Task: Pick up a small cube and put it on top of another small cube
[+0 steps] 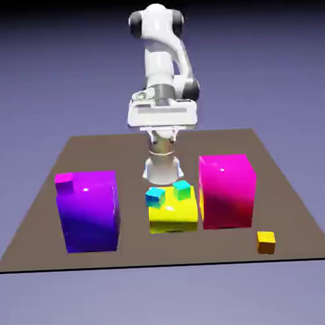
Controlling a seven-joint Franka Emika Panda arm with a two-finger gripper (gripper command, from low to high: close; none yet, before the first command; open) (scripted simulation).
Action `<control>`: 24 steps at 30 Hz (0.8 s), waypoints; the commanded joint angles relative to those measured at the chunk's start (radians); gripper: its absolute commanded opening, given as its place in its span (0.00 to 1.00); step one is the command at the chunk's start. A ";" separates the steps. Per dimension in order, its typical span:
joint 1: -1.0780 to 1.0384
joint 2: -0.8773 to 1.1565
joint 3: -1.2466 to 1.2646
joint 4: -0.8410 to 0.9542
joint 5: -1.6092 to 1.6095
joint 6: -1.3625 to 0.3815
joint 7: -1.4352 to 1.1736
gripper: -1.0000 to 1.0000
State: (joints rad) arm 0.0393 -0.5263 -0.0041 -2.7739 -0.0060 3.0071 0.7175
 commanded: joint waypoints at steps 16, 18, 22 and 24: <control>0.362 0.580 -0.054 0.479 -0.079 -0.396 -0.312 0.50; 0.407 0.652 -0.061 0.539 -0.089 -0.446 -0.351 0.50; 0.498 0.797 -0.074 0.659 -0.108 -0.545 -0.429 0.50; 0.543 0.870 -0.081 0.718 -0.118 -0.594 -0.468 0.50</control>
State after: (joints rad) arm 0.5822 0.3435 -0.0848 -2.0556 -0.1240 2.4130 0.2495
